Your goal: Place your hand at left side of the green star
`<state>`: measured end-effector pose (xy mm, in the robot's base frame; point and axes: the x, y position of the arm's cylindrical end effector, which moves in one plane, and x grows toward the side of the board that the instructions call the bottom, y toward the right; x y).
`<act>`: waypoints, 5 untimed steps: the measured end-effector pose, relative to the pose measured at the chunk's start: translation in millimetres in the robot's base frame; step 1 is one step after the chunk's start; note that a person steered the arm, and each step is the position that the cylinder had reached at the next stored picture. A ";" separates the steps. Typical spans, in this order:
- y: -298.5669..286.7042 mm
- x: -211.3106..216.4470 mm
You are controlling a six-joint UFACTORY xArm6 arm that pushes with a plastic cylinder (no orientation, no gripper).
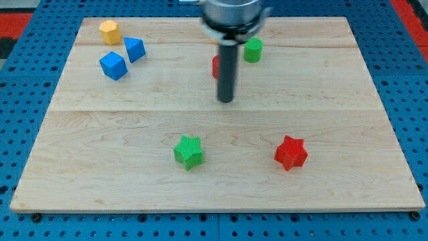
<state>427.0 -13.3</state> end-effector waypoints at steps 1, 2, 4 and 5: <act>-81.9 44.8; -124.0 103.7; -84.9 116.8; -77.4 127.6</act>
<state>554.6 -90.7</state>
